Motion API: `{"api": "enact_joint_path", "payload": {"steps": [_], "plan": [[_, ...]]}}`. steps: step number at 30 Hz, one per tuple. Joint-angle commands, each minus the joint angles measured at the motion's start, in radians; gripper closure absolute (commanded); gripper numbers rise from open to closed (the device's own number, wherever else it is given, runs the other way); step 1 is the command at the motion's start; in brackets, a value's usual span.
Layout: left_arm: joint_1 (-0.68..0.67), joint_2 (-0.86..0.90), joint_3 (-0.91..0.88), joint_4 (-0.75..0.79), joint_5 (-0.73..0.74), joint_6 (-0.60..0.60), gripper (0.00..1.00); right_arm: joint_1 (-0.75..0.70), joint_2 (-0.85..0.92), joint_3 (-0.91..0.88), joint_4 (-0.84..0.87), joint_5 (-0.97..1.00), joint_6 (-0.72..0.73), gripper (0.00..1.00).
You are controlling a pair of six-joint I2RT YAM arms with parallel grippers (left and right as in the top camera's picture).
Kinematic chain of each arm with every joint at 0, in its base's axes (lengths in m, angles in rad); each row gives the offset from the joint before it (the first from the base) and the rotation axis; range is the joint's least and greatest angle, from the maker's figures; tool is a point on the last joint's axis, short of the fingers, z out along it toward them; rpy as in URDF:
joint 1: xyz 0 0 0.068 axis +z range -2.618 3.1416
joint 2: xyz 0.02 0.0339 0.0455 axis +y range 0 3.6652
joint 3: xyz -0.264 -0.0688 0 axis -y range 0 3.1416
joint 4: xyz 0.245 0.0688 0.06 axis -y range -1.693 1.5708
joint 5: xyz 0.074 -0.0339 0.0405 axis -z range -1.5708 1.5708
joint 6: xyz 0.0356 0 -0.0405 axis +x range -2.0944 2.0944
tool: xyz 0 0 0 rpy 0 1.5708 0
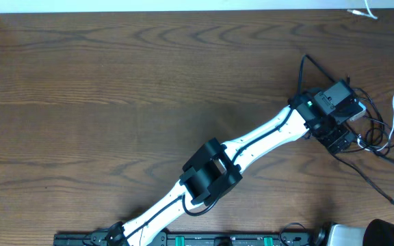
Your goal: Untangle cables
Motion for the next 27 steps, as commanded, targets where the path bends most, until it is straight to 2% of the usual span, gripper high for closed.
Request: {"api": "enact_joint_path", "payload": {"steps": [1,5,11,13,14,15,17,21,27], "plan": [[-0.006,0.048,0.008,-0.025,0.006,-0.005,0.17,0.014,-0.024,0.022,0.011,-0.028,-0.009,0.99],[-0.023,0.053,0.008,-0.026,0.029,0.050,0.22,0.014,-0.024,0.022,0.011,-0.048,-0.006,0.99],[-0.040,0.053,0.008,-0.017,0.028,0.076,0.22,0.019,-0.024,0.022,0.029,-0.096,0.000,0.99],[-0.040,0.053,0.008,-0.018,0.028,0.075,0.32,0.027,-0.024,0.022,0.032,-0.096,0.005,0.99],[-0.040,0.053,0.008,-0.020,0.028,0.075,0.49,0.031,-0.024,0.022,0.034,-0.095,0.005,0.99],[-0.040,0.053,0.008,-0.021,0.028,0.075,0.58,0.031,-0.024,0.022,0.035,-0.095,0.005,0.99],[-0.040,0.053,0.008,-0.022,0.028,0.075,0.62,0.030,-0.024,0.022,0.036,-0.095,0.005,0.99],[-0.039,0.053,0.008,-0.022,0.027,0.066,0.91,0.031,-0.024,0.022,0.035,-0.094,0.005,0.99],[0.008,0.046,0.010,-0.035,-0.013,0.052,0.92,0.031,-0.024,0.022,0.028,-0.016,-0.003,0.99]]}}
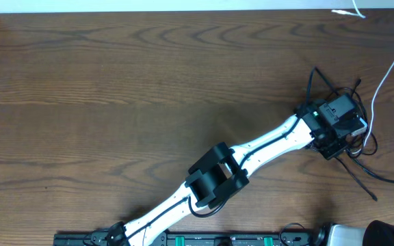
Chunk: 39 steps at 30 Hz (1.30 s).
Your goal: Untangle cables
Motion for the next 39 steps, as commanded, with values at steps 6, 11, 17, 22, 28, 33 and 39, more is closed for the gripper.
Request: {"api": "enact_joint_path", "payload": {"steps": [6,11,17,22,28,33,39], "plan": [[0.100,-0.002,0.010,-0.033,0.011,-0.033,0.36,0.009,-0.019,0.021,0.018,0.009,-0.003,0.99],[0.099,-0.002,0.010,-0.034,0.013,-0.032,0.33,0.009,-0.019,0.022,0.048,-0.018,0.021,0.99],[0.095,-0.002,0.010,-0.034,0.045,-0.032,0.33,0.040,-0.015,0.021,0.090,-0.031,0.047,0.99],[0.094,-0.002,0.010,-0.057,0.044,-0.024,0.33,0.061,-0.006,0.021,0.108,-0.031,0.047,0.99],[0.093,-0.002,0.010,-0.053,0.038,-0.021,0.77,0.061,-0.002,0.021,0.112,-0.031,0.061,0.99],[0.101,-0.002,0.010,-0.056,0.037,-0.021,0.93,0.061,-0.002,0.021,0.105,-0.006,0.043,0.99],[0.156,-0.006,0.016,-0.092,0.033,-0.022,0.93,0.059,-0.001,0.021,0.076,0.098,-0.001,0.99]]}}
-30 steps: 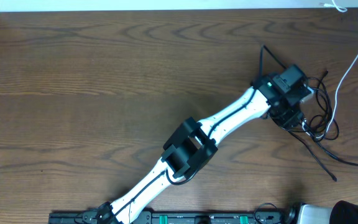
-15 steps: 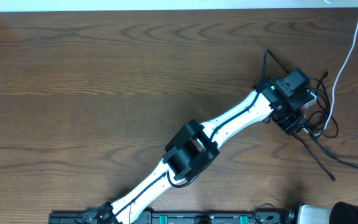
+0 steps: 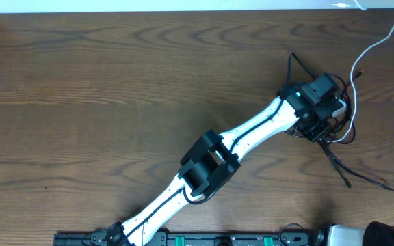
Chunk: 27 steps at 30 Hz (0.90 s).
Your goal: Untangle cables
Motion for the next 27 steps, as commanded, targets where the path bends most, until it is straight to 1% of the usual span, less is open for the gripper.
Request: {"api": "enact_joint_path", "payload": {"steps": [1,4,8,13,16,17,21,23,27], "plan": [[0.071,-0.010,0.016,-0.038,0.002,-0.002,0.92,0.002,0.000,0.021,-0.017,0.077,-0.046,0.99],[0.130,-0.027,0.016,-0.099,0.002,0.002,0.93,0.002,0.003,0.021,-0.030,0.129,-0.066,0.99],[0.232,-0.066,0.016,-0.180,-0.013,0.029,0.93,0.002,0.005,0.021,-0.033,0.141,-0.075,0.99],[0.341,-0.130,0.016,-0.215,-0.014,0.034,0.92,0.002,0.016,0.021,-0.037,0.143,-0.075,0.99],[0.407,-0.203,0.016,-0.214,-0.052,0.038,0.93,0.001,0.032,0.021,-0.077,0.201,-0.096,0.99],[0.441,-0.249,0.016,-0.214,-0.100,0.038,0.93,0.001,0.040,0.021,-0.093,0.219,-0.105,0.99],[0.535,-0.365,0.016,-0.219,-0.203,0.036,0.92,0.001,0.053,0.021,-0.133,0.290,-0.145,0.99],[0.587,-0.416,0.016,-0.229,-0.204,0.036,0.92,0.001,0.053,0.021,-0.139,0.330,-0.154,0.99],[0.747,-0.532,0.016,-0.265,-0.204,0.032,0.93,-0.006,0.050,0.021,-0.150,0.394,-0.169,0.99]]}}
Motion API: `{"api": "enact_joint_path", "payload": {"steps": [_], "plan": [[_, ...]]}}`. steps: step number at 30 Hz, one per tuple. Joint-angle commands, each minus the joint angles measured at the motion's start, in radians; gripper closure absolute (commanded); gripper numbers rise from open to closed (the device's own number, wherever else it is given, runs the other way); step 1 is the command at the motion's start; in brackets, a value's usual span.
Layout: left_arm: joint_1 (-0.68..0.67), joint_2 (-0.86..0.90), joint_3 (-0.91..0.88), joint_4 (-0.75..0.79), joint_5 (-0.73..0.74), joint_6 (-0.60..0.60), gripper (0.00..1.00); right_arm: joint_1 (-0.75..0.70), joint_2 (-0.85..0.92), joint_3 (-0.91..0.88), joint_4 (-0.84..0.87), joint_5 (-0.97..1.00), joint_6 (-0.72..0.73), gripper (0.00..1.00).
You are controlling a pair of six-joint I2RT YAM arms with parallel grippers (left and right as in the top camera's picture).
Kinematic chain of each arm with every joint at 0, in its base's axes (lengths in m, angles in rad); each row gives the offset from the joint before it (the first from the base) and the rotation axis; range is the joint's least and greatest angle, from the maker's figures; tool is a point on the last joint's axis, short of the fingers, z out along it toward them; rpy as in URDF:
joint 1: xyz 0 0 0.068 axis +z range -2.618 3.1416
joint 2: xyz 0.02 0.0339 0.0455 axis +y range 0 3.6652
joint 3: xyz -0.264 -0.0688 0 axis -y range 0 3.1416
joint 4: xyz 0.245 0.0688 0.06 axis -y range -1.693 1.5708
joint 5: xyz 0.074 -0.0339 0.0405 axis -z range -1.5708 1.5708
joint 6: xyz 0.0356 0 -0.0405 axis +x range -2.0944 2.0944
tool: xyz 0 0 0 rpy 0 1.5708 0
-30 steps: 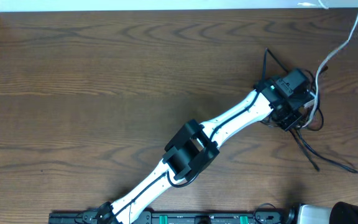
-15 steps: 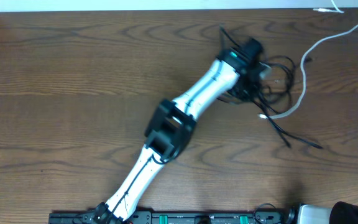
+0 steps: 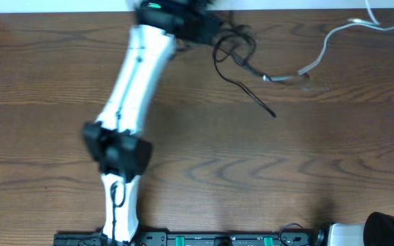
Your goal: Untangle cables
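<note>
My left arm (image 3: 134,82) reaches up the left side of the table to its far edge. Motion blur covers its left gripper (image 3: 207,24), which meets a tangle of black cable (image 3: 232,53). The fingers themselves do not show, but the tangle hangs from them. One black end trails down and right to a tip (image 3: 272,114). A white cable (image 3: 334,33) runs from the far right corner into the tangle, blurred near a grey plug (image 3: 286,77). My right gripper is out of view.
The wooden table (image 3: 265,178) fills the view. A white wall strip (image 3: 60,5) borders its far edge. The arms' base rail (image 3: 204,239) lies along the near edge, and the right arm's base (image 3: 388,229) sits in the bottom right corner.
My left arm has swung from the right side of the table to the far edge left of centre. The black tangle and the white cable have come along with it.
My left gripper was down on the black tangle at the right side of the table. It stayed on it through the two later moments, shifting it slightly while the white cable drew straighter. Now arm and cables are at the far edge, left of centre.
</note>
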Motion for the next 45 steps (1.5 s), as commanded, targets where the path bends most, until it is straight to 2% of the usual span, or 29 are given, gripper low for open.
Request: {"api": "enact_joint_path", "payload": {"steps": [1,5,8,16,22,29,31,36,45], "plan": [[0.149,-0.106,0.016,-0.032,-0.037,0.005,0.93,-0.006,-0.005,0.016,-0.018,0.088,-0.042,0.99],[0.280,-0.194,0.016,-0.085,-0.027,0.014,0.93,-0.006,-0.003,0.016,-0.023,0.249,-0.092,0.99],[0.286,-0.206,0.016,-0.080,-0.039,0.029,0.92,-0.032,-0.012,0.016,-0.023,0.314,-0.104,0.99],[0.310,-0.216,0.016,-0.078,-0.135,0.028,0.93,-0.179,-0.014,0.016,-0.016,0.317,-0.101,0.99],[0.381,-0.257,0.016,-0.080,-0.131,0.024,0.92,-0.357,-0.015,0.016,-0.013,0.316,-0.063,0.99],[0.478,-0.314,0.018,-0.076,-0.131,0.006,0.93,-0.479,-0.015,0.016,0.015,0.312,-0.042,0.99],[0.516,-0.322,0.018,-0.083,-0.073,-0.002,0.92,-0.524,-0.013,0.016,0.014,0.240,-0.033,0.99],[0.505,-0.328,0.018,-0.106,-0.011,-0.002,0.93,-0.550,-0.007,0.016,0.005,0.166,-0.013,0.99],[0.399,-0.328,0.018,-0.096,-0.007,0.001,0.93,-0.549,0.041,0.016,-0.020,0.088,0.027,0.99]]}}
